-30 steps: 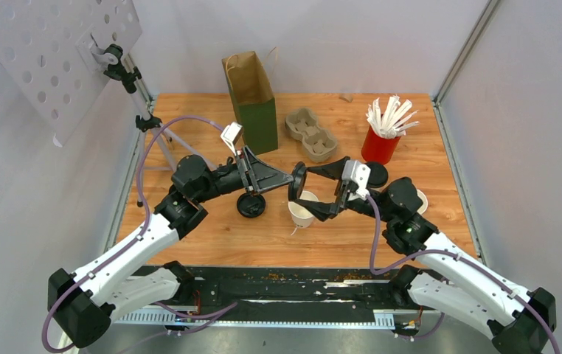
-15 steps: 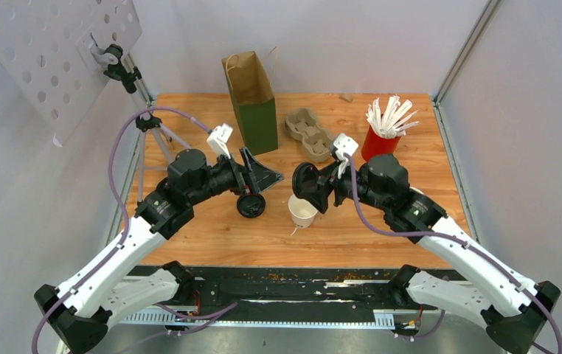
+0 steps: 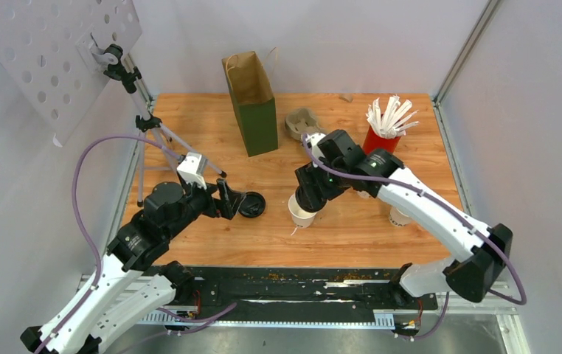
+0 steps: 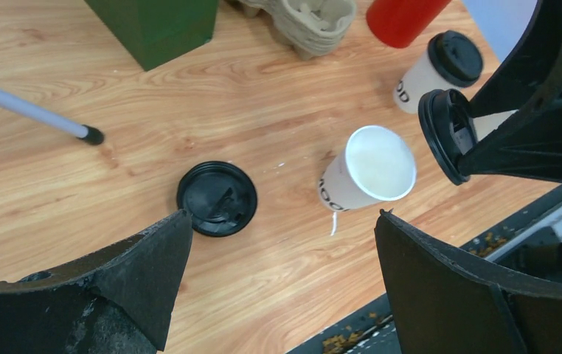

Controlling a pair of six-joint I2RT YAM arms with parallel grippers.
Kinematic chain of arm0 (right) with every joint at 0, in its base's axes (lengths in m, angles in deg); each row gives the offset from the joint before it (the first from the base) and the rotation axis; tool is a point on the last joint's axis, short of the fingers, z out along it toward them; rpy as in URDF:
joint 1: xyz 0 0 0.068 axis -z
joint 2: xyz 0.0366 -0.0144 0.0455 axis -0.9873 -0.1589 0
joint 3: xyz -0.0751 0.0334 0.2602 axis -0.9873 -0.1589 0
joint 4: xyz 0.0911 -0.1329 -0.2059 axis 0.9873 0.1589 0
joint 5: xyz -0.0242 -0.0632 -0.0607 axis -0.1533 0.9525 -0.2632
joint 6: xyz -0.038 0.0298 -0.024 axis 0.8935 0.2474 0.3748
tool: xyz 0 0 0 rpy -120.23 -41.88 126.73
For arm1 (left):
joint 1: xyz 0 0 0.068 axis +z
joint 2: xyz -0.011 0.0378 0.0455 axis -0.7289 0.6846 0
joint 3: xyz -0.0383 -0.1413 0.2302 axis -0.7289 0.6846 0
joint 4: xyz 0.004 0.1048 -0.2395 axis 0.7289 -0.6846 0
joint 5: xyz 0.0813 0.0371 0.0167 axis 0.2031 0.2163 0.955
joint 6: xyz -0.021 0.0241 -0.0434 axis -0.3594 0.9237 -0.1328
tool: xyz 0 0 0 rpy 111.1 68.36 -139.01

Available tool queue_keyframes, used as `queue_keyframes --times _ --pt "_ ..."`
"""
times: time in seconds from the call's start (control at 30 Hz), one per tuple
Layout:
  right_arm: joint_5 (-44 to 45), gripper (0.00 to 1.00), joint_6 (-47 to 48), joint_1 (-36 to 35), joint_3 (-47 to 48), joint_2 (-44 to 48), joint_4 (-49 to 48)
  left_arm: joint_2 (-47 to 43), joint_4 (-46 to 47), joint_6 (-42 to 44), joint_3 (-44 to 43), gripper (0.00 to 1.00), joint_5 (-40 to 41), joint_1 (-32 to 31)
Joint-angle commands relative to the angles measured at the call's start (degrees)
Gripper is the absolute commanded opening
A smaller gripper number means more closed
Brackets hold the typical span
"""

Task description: Pack the takeout coffee

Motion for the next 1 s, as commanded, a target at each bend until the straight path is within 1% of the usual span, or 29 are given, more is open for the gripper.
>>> queue_keyframes --times 0.0,0.17,0.27,0.33,0.57,0.97 --pt "2.6 0.72 -3.2 -1.4 5.3 -4.8 6.9 -2.5 -0.4 6.2 2.4 1.00 2.5 0.2" --pt "5.4 0.72 -3.5 -3.7 10.2 -11.8 10.9 -5.0 -0.8 8.9 5.0 1.00 3.6 0.2" --pt "9.5 0.72 -3.4 -4.3 13.3 -15.2 13.8 -5.7 -1.1 10.0 6.2 1.00 3.9 0.2" --pt "10.8 0.73 -3.2 -4.5 14.2 -16.5 14.5 -6.2 -1.3 10.3 6.7 1.00 3.9 0.2" --pt "10.4 0.73 -2.9 -4.6 15.8 -19.5 13.8 -7.3 -0.3 11.1 7.1 1.00 3.6 0.2" --pt "9.8 0.76 -2.1 -5.2 18.3 -24.4 15.8 -7.3 0.0 11.4 7.3 1.00 3.5 0.2"
